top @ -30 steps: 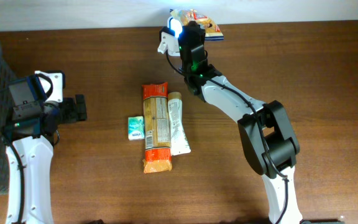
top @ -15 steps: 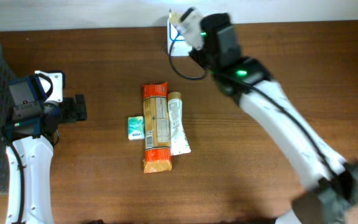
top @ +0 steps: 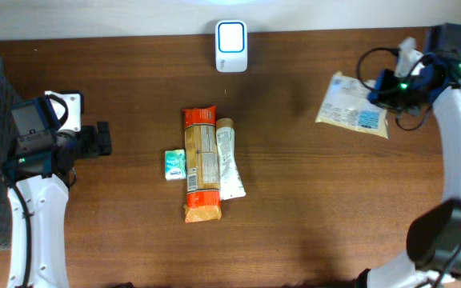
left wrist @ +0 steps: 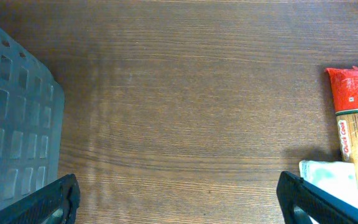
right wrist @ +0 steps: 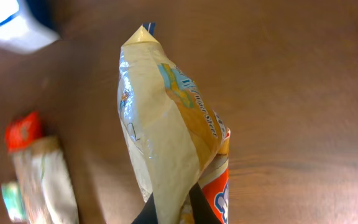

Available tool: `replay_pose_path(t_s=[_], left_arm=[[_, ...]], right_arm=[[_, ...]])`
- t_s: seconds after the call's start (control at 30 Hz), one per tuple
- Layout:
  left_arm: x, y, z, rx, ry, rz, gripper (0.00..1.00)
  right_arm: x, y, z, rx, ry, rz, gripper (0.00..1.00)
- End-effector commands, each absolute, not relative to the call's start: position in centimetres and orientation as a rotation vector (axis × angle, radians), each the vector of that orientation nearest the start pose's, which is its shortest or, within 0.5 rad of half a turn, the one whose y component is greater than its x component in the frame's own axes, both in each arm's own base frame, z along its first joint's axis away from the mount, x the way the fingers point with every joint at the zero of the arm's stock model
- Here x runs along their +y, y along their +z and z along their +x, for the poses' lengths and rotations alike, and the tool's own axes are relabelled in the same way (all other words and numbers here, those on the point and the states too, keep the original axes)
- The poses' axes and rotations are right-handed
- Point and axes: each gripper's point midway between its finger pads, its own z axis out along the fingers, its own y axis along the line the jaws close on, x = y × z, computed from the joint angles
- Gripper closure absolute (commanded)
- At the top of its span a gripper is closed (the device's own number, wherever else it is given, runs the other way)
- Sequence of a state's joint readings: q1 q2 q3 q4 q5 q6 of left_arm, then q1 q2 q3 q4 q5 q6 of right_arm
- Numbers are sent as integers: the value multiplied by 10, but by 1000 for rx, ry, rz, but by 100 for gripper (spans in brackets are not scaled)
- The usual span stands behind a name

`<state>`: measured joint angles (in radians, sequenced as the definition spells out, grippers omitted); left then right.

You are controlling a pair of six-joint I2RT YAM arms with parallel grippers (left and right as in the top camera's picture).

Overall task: Scan the item barcode
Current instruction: 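Place the snack bag on the table's right side and release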

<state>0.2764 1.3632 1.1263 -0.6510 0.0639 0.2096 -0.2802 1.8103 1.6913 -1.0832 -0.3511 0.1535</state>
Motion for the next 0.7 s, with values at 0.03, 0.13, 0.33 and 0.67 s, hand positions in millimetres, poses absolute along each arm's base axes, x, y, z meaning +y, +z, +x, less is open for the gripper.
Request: replay_pose_path(t_s=[0.03, 0.13, 0.33, 0.67], left_arm=[[91, 191, 365, 2437, 133, -40, 1], [91, 191, 365, 2437, 133, -40, 1], [91, 191, 365, 2437, 134, -40, 1], [91, 191, 365, 2437, 133, -40, 1]], right_arm=[[-105, 125, 405, 2689, 534, 925, 96], [-150, 92, 386, 2620, 509, 1113, 96], [-176, 79, 356, 2693, 341, 1162, 6], [-144, 145, 375, 2791, 329, 879, 5]])
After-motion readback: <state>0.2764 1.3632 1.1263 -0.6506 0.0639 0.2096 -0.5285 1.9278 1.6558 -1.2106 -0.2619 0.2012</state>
